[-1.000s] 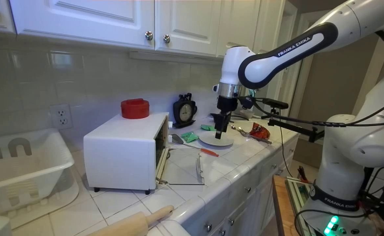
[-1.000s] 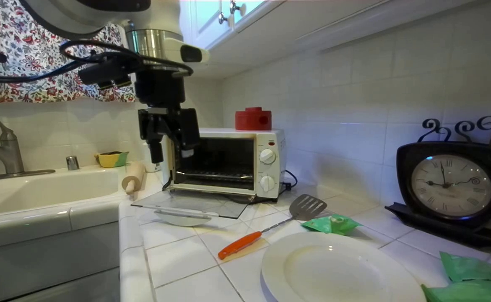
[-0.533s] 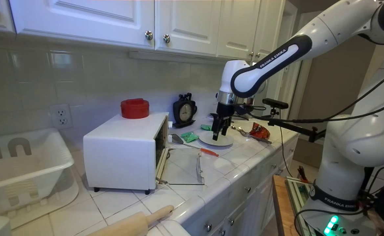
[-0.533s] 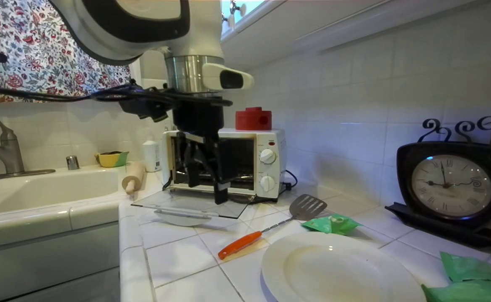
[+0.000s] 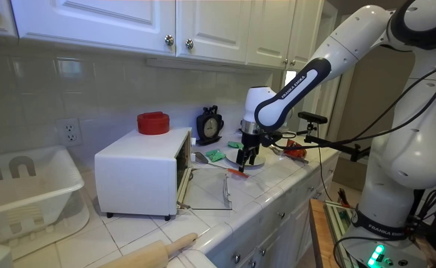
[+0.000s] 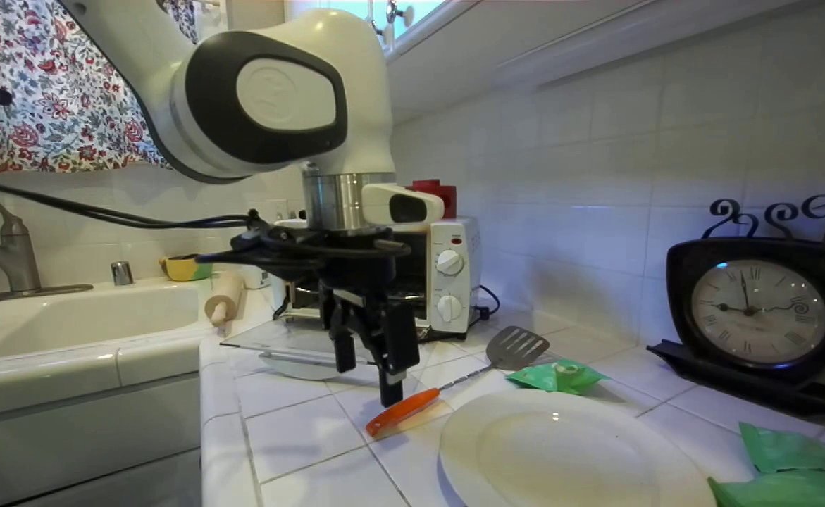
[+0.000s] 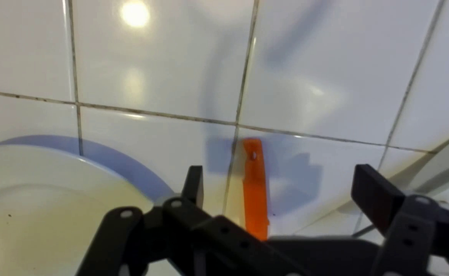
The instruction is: Use the spatula to take the black item out of the stove
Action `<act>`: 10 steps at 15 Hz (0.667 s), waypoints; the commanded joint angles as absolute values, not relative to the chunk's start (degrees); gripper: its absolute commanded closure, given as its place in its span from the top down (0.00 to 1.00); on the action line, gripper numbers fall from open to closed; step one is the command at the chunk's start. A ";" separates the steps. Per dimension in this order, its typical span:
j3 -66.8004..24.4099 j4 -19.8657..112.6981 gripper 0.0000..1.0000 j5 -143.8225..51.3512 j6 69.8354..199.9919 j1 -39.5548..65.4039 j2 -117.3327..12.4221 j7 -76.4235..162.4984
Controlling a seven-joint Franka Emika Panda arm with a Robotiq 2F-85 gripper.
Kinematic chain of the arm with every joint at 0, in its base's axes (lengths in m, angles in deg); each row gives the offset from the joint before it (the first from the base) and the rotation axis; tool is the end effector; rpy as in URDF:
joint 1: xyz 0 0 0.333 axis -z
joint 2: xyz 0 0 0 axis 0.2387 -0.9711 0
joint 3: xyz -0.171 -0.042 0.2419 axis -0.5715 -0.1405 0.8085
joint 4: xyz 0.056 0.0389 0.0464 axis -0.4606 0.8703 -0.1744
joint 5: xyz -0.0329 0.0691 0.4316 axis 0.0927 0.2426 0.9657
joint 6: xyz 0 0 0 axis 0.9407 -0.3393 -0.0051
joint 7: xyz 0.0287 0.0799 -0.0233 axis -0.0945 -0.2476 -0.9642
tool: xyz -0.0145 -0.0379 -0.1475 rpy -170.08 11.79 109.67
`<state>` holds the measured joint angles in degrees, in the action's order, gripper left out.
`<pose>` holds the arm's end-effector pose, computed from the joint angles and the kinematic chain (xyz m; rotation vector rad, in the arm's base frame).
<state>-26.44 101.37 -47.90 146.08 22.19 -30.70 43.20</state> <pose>0.4592 -0.1442 0.2021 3.0602 -0.5017 0.0920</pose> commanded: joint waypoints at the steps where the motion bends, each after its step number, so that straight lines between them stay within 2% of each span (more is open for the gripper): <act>1: -26.68 99.29 1.00 -49.31 142.18 23.54 -32.45 43.31; 10: -27.07 97.93 1.00 -47.36 143.03 23.47 -35.86 40.27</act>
